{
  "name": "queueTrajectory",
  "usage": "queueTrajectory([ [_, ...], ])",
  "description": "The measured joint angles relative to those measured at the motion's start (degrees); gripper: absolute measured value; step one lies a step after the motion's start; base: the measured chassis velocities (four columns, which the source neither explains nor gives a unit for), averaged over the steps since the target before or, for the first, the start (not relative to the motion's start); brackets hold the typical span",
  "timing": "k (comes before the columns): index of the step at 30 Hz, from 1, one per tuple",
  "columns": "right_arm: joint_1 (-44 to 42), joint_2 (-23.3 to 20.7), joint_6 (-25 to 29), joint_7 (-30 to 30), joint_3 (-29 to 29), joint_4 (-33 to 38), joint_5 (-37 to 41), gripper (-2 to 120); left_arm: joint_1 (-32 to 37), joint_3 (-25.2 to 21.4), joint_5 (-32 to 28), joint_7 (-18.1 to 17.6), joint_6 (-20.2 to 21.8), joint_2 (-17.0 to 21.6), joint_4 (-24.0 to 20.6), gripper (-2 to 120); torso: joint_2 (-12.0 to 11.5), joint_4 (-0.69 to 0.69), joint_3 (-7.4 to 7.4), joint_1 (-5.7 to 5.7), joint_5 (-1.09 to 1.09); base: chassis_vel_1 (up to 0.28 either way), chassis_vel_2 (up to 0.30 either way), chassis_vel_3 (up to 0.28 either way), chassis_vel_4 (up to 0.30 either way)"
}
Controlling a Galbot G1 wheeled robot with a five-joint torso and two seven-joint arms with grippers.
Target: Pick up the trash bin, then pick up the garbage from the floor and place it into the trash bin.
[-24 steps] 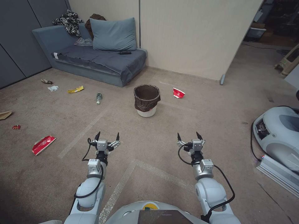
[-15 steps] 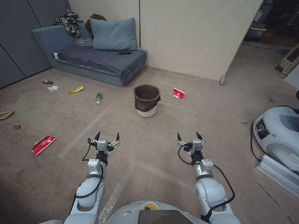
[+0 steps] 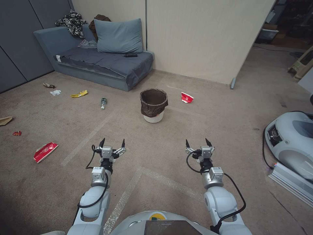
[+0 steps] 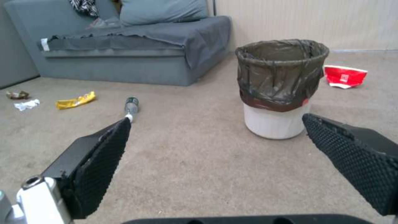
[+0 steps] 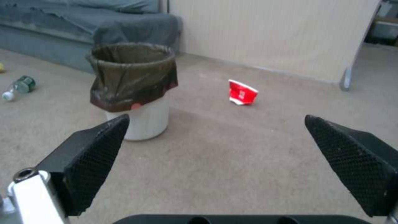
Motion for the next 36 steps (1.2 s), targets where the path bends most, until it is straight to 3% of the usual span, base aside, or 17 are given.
queueTrajectory([
  [2, -0.08, 0.19, 0.34, -0.06, 0.38, 0.52, 0.01, 100, -0.03, -0.02, 0.07, 0.04, 0.40, 0.00, -0.51, 100, 0.00, 0.01, 0.00, 0.00, 0.00, 0.000, 0.000, 0.000, 0.000],
  [9, -2.03, 5.57, 11.09, -2.25, 10.04, 15.63, 2.45, 100, -1.12, -0.96, 2.79, 1.84, 9.75, 0.17, -15.20, 100, 0.00, -0.02, 0.00, 0.00, -0.02, 0.000, 0.000, 0.000, 0.000],
  [12, -2.04, 6.15, 12.34, -2.72, 10.99, 16.83, 3.80, 100, -1.52, -0.86, 3.10, 2.26, 12.47, 0.23, -19.01, 100, 0.01, -0.01, -0.01, 0.00, 0.03, 0.000, 0.000, 0.000, 0.000],
  [36, -2.08, 6.16, 12.14, -3.53, 11.17, 16.44, 3.77, 100, -1.32, -0.33, 3.45, 2.39, 13.35, 0.18, -19.13, 100, 0.00, 0.00, 0.00, 0.00, 0.00, 0.000, 0.000, 0.000, 0.000],
])
